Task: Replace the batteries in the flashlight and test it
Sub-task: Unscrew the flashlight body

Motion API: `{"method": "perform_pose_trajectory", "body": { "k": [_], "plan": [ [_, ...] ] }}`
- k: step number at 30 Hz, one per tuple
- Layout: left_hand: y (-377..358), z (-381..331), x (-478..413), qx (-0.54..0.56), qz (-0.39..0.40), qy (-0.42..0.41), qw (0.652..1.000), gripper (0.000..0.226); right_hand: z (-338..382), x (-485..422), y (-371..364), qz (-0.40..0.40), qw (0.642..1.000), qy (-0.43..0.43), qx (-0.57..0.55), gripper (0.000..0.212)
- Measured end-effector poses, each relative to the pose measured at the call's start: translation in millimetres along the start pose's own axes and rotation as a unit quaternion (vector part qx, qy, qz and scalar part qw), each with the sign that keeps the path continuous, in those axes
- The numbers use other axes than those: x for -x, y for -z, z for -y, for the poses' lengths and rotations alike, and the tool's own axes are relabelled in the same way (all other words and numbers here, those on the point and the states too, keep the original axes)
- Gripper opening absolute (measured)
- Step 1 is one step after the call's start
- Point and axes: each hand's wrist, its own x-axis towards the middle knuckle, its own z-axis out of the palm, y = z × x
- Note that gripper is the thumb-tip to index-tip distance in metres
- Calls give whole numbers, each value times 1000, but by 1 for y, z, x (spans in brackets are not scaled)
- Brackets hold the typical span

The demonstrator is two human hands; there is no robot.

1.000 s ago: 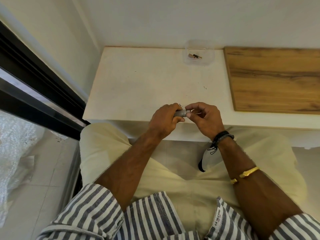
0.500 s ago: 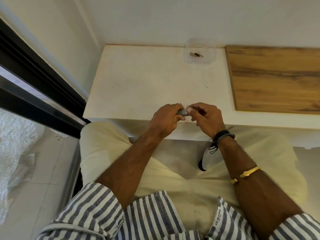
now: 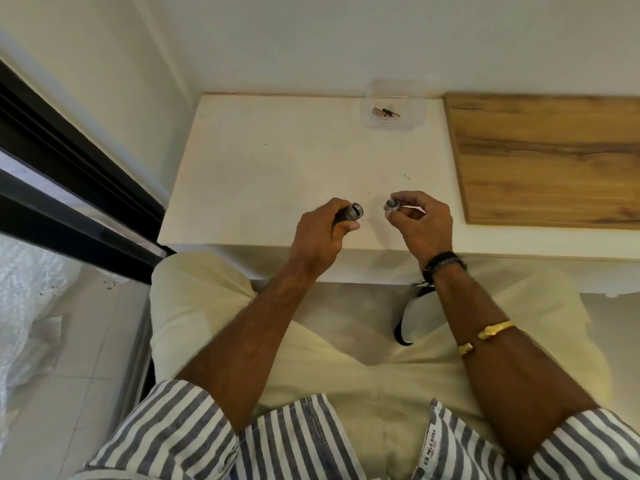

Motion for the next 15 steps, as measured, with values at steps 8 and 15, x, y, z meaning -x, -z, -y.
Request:
{"method": "perform_pose_trajectory", "body": {
  "k": [8, 15],
  "plan": [
    [1, 9, 1, 39, -28, -5, 999, 21, -16, -34, -8, -114, 985, -7, 127, 24],
    [0, 15, 0, 34, -18, 0, 999, 22, -24, -39, -16, -120, 973, -38, 191, 24]
  ]
}}
